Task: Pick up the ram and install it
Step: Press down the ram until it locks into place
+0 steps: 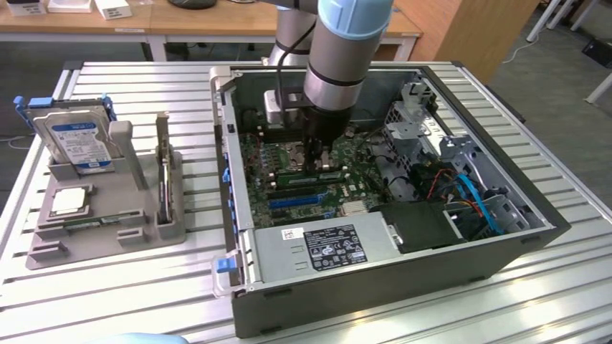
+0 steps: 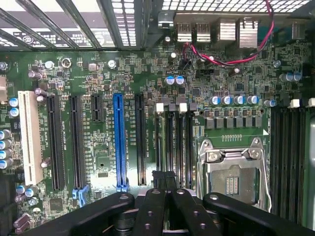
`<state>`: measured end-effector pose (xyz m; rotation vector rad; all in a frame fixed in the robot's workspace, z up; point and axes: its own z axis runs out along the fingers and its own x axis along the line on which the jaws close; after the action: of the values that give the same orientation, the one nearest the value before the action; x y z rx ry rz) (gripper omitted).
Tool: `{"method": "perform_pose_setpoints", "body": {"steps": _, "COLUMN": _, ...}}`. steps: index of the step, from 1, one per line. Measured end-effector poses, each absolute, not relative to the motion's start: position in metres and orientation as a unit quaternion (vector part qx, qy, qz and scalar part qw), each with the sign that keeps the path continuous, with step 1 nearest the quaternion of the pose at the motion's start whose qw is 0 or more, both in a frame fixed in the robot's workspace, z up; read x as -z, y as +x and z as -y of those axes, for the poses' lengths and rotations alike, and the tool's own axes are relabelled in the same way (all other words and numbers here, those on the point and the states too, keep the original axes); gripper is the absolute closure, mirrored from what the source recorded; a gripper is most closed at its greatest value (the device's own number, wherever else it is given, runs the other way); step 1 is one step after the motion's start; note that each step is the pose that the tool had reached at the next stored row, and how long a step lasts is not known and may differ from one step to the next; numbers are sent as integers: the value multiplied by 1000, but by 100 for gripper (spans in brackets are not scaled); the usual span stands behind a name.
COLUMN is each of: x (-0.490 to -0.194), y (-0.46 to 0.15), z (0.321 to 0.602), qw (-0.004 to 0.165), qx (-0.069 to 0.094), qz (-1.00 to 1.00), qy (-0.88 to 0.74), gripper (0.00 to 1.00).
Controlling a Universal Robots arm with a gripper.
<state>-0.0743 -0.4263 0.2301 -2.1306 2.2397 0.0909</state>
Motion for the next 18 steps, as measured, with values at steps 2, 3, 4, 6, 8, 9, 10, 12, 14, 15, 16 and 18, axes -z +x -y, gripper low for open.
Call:
{"method": "perform_pose_setpoints", "body": {"steps": 2, "x": -229, "y": -74, "z": 426, "qw": 25, "qx": -29, "qz": -724, "qy": -689, "gripper": 90}}
{"method": "perform_pose_setpoints", "body": {"steps": 3, "x": -228, "y": -75, "z": 426, "qw": 25, "qx": -29, "qz": -724, "qy": -689, "gripper": 90}}
{"method": "perform_pose_setpoints", "body": {"steps": 4, "x": -227, "y": -75, "z": 426, "qw": 25, "qx": -29, "qz": -724, "qy": -689, "gripper": 90}}
{"method": "perform_pose_setpoints", "body": {"steps": 6, "x": -226, "y": -75, "z": 426, "qw": 25, "qx": -29, "qz": -724, "qy": -689, "gripper": 90}}
{"method": "perform_pose_setpoints", "body": {"steps": 8, "x": -224, "y": -75, "z": 426, "qw": 24, "qx": -29, "qz": -724, "qy": -689, "gripper": 90}}
{"method": "perform_pose_setpoints", "body": {"steps": 9, "x": -224, "y": -75, "z": 426, "qw": 24, "qx": -29, "qz": -724, "qy": -689, "gripper": 90}}
{"method": "perform_pose_setpoints", "body": {"steps": 10, "x": -223, "y": -75, "z": 426, "qw": 24, "qx": -29, "qz": -724, "qy": -689, "gripper": 90}}
{"method": "perform_pose_setpoints", "body": {"steps": 12, "x": -222, "y": -75, "z": 426, "qw": 24, "qx": -29, "qz": -724, "qy": -689, "gripper": 90}}
{"method": "perform_pose_setpoints", "body": {"steps": 14, "x": -221, "y": -75, "z": 426, "qw": 24, "qx": -29, "qz": -724, "qy": -689, "gripper": 90}}
{"method": "perform_pose_setpoints", "body": {"steps": 15, "x": -221, "y": -75, "z": 426, "qw": 24, "qx": -29, "qz": -724, "qy": -689, "gripper": 90}}
{"method": "perform_pose_setpoints", "body": {"steps": 16, "x": -221, "y": -75, "z": 426, "qw": 24, "qx": -29, "qz": -724, "qy": -689, "gripper": 90}}
{"method": "perform_pose_setpoints", "body": {"steps": 18, "x": -221, "y": -75, "z": 426, "qw": 24, "qx": -29, "qz": -724, "qy": -689, "gripper": 90}}
